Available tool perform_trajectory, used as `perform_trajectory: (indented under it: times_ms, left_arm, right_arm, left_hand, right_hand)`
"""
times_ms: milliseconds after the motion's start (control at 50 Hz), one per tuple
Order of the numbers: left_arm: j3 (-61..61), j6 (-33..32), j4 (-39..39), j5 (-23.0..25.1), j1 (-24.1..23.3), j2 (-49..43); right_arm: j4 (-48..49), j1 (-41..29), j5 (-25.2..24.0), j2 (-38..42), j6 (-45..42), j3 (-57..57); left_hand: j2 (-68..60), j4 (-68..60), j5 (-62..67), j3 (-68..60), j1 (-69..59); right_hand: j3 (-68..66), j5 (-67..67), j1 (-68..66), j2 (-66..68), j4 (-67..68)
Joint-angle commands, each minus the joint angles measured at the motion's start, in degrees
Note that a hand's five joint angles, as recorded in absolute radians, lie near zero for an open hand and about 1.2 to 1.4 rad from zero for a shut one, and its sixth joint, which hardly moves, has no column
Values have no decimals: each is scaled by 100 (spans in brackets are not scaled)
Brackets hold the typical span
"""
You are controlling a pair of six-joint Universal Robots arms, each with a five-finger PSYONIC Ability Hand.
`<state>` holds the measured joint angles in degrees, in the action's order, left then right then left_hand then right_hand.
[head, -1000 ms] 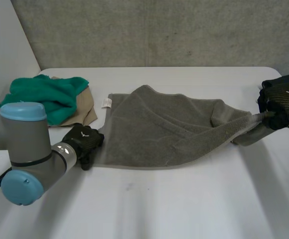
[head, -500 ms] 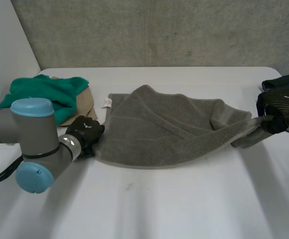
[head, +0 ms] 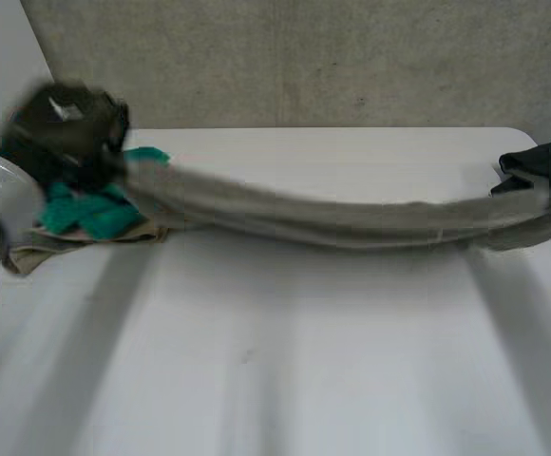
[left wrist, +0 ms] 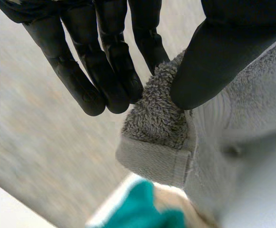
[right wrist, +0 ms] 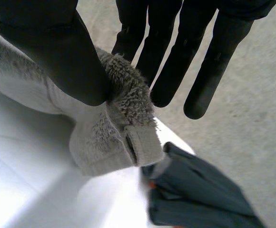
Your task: Fold the laundry.
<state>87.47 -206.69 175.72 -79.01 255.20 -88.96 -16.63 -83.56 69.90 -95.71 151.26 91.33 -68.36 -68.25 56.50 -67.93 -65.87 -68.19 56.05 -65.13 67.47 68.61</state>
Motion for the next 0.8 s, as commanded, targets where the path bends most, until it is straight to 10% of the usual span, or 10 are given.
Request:
perform_trajectory:
  times_ms: [20,400,580,800]
  left_arm:
    - [-572,682,-609,580,407,890]
    - [-4428,-161,-1040,9,-75,-3504]
    - [-5908,1244,575,-1028,-84,-3208]
    - [-4731,1228,1342,-950,-49,-2925]
  right_arm:
    - [-1035,323,-249,-272,-36,-1082]
    - [8,-1171,1156,2891,-283,-3191]
    - [3735,-1295,1869,2945,1308,-4027]
    - [2920,-1198,1667,2953,1511,-4106]
  left_hand:
    - [-1164,-1175,1350,-1207,-1413]
    - [-1164,-1175,1350,-1207,-1413]
    - [-1164,-1175,1350,-1207,-1413]
    - [-1164,-1175,1350,-1207,-1413]
  right_hand:
    - [-1181,1395,-1487,1253,1139]
    - [-1181,1395,-1487,1253,1139]
    - [-1181,1395,-1487,1253,1139]
    - [-1181,1395,-1487,1253,1139]
